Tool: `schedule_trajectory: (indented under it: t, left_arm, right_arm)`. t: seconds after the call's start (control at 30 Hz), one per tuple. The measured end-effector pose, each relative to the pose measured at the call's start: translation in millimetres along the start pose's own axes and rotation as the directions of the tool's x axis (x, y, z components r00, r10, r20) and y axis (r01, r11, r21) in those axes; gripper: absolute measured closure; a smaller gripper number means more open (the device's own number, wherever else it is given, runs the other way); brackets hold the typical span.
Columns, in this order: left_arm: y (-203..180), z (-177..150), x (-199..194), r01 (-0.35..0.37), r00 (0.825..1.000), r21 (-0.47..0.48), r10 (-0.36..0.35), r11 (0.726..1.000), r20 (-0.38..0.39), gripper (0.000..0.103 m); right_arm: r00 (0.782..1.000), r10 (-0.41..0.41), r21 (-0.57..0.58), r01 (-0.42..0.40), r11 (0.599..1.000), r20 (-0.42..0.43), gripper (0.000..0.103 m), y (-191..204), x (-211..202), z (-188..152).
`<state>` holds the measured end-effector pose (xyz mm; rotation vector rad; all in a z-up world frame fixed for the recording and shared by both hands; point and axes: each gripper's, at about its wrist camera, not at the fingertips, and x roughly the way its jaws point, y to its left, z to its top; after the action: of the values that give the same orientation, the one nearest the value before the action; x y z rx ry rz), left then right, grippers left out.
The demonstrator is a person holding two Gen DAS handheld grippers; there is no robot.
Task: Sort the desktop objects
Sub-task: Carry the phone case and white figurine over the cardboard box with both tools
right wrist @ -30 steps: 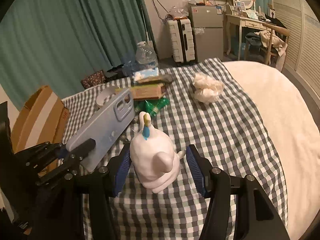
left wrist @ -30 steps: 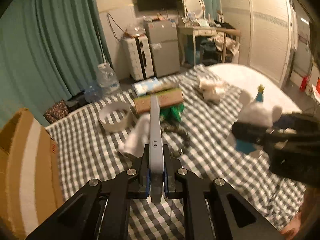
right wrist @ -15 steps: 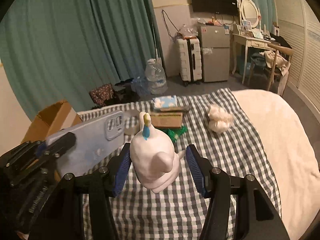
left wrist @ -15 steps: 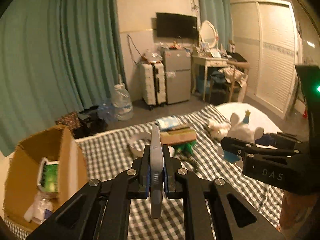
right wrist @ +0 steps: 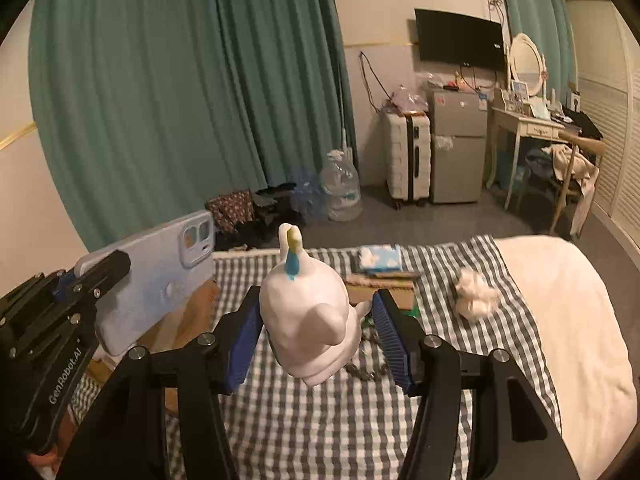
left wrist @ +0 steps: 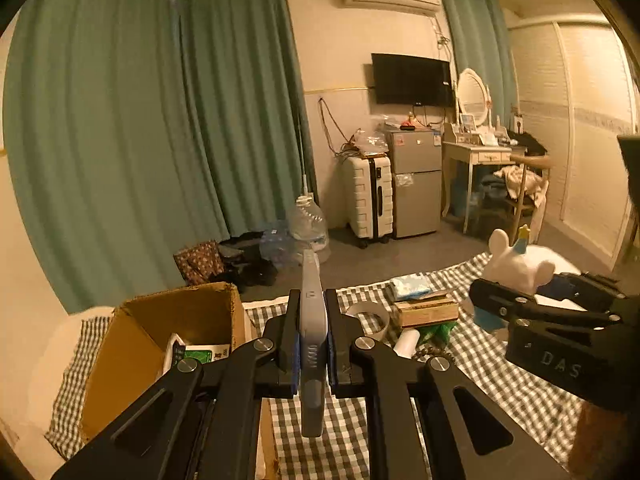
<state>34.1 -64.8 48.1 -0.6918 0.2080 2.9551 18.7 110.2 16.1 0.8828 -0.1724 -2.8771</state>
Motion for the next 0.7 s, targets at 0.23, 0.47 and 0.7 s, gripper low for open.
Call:
schedule_trajectory:
  t: [0.23, 0.47, 0.7]
  left_arm:
    - [41.8, 14.5, -15.0, -0.040, 0.999, -0.057, 0.042, 0.998, 0.024, 0.094]
    - [100.9, 21.1, -21.0, -0.074, 0.996, -0.128, 0.079, 0.989, 0.029, 0.094]
    - [136.8, 16.1, -15.1, -0.112, 0.994, -0.127, 0.111, 0.986, -0.014, 0.094]
  right_arm:
    - [0.999, 0.013, -0.020, -0.012, 1.000, 0.033, 0.048, 22.2, -4.9, 16.6]
    - [0.997, 0.045, -0.069, -0.041, 0.997, 0.062, 0.048, 54.2, -11.3, 32.2]
    - [0.992, 0.100, -0.127, -0.091, 0.988, 0.071, 0.048, 92.8, -7.4, 42.2]
